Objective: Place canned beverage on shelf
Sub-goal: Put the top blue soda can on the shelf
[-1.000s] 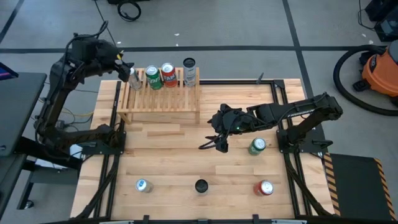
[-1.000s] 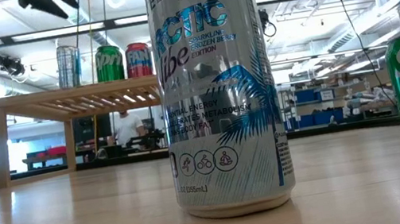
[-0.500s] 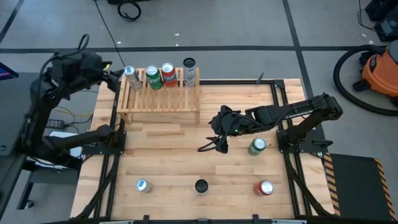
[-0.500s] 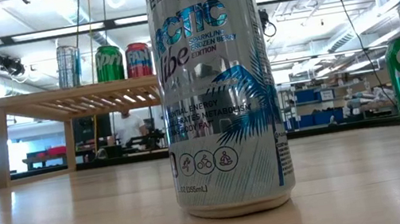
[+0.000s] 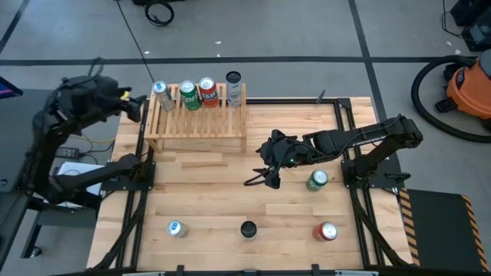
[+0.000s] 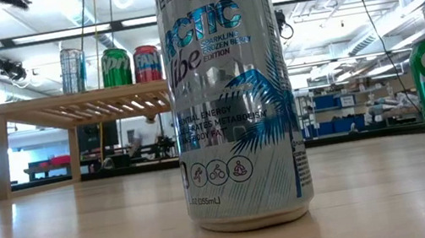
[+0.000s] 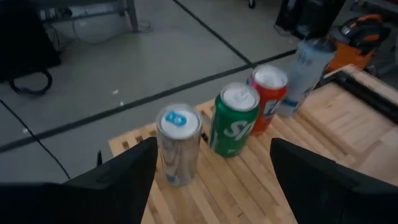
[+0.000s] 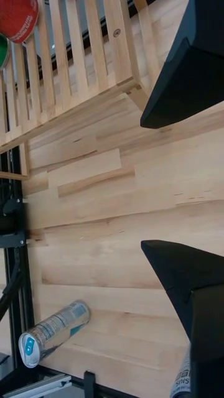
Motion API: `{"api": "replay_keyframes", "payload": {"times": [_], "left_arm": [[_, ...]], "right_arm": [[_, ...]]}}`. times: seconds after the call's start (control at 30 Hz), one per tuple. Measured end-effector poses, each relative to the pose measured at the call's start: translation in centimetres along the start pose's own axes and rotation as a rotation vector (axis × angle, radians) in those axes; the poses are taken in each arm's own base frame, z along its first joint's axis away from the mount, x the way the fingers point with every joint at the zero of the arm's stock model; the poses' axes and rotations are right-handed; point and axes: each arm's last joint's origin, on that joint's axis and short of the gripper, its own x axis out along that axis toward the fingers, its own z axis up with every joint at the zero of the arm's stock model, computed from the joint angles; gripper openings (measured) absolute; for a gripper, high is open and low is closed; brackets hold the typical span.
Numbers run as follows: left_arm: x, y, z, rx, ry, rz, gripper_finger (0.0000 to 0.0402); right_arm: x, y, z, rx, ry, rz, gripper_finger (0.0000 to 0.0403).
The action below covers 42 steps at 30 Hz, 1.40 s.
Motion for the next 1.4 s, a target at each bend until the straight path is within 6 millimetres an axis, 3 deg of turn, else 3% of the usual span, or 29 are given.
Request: {"api": "replay_keyframes", "payload": {"times": [0.17, 0.37, 0.73, 0.97, 1.4], "left_arm": [[2.3, 0.1, -3.0, -0.044, -0.020, -0.004, 0.0314], [3.8, 0.5, -6.1, -0.104, -0.054, 0.052, 0.0314], [7.9, 0.4, -10.0, -0.122, -0.069, 0.054, 0.0314], [9.9, -0.3, -11.1, -0.089, -0.121, 0.002, 0.0314], [9.8, -0.9, -11.3, -0.057, -0.166, 0.136, 0.0314]], "right_arm": [[0.0, 0.0, 0.0, 0.000, 0.000, 0.000, 0.0318], [0.0, 0.0, 0.0, -0.019, 0.002, 0.005, 0.0318], [0.0, 0.0, 0.0, -0.037, 0.002, 0.007, 0.0318], [0.0, 0.0, 0.0, -0.031, 0.003, 0.007, 0.0318], [0.0, 0.0, 0.0, -0.034, 0.000, 0.003, 0.0318]]}}
